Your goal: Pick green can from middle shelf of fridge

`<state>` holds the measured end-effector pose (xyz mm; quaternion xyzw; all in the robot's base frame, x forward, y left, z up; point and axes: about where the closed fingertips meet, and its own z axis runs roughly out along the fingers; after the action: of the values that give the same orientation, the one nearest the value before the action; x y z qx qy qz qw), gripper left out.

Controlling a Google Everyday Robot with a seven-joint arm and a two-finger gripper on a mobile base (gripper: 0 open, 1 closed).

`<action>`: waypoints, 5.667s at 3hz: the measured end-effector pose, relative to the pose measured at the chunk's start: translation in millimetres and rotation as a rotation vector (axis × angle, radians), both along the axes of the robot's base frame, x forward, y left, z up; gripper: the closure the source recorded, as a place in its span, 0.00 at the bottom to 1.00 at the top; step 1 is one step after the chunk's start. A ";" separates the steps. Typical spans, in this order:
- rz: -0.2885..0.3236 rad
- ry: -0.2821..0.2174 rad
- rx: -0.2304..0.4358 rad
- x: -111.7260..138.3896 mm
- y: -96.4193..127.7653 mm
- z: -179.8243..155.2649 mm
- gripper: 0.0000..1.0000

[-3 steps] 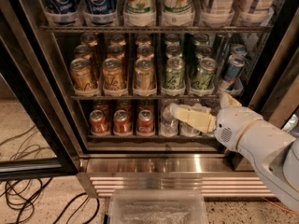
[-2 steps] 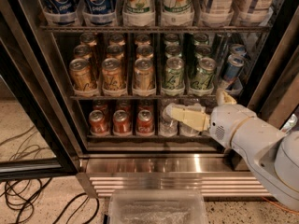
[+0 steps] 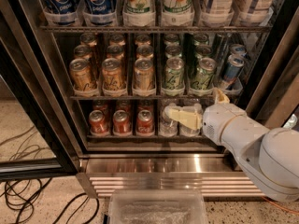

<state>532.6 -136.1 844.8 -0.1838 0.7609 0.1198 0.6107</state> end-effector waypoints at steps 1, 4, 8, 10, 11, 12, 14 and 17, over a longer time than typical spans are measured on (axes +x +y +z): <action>-0.023 -0.004 -0.019 7.8 0.3 -10.2 0.21; -0.075 0.024 -0.030 28.8 -13.2 -27.2 0.40; -0.183 -0.050 -0.010 45.1 -38.9 -3.6 0.49; -0.175 -0.056 -0.024 56.1 -31.8 -0.5 0.40; -0.173 -0.040 -0.035 62.0 -27.8 -5.9 0.41; -0.178 -0.025 -0.045 69.4 -25.8 -10.8 0.46; -0.210 0.011 -0.053 83.3 -27.8 -18.9 0.46; -0.329 0.027 -0.075 90.3 -65.2 -25.5 0.46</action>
Offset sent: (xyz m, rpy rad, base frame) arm 0.0232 -0.0009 -0.0288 -0.0138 0.0172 -0.0258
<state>622.9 -201.3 819.3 -0.0775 0.7927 -0.0077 0.6046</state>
